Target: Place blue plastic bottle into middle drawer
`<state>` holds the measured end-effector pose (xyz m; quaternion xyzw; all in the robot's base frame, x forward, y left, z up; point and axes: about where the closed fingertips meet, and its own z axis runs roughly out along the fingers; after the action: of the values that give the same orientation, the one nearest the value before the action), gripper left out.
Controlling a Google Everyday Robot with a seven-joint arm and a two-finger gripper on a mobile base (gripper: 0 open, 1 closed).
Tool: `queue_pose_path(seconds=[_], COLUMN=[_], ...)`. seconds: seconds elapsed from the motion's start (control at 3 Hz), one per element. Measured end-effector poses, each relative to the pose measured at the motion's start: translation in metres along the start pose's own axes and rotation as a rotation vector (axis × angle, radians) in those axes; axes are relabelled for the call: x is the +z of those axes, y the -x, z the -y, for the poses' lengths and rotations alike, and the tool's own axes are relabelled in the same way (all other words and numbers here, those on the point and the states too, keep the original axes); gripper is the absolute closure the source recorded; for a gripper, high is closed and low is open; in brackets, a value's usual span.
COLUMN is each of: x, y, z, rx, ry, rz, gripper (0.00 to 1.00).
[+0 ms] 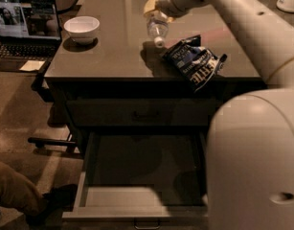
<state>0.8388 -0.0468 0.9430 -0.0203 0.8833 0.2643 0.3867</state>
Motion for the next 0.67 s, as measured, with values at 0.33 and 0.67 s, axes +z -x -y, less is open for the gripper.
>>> queue_pose_path(seconds=[0.33,0.67], x=[-0.0446,-0.0446], y=[-0.0099,-0.0099], z=[-0.0176,-0.0176], rx=[0.034,0.034], ry=[0.061,0.061], rz=[-0.034,-0.034], gripper=[1.0,1.0])
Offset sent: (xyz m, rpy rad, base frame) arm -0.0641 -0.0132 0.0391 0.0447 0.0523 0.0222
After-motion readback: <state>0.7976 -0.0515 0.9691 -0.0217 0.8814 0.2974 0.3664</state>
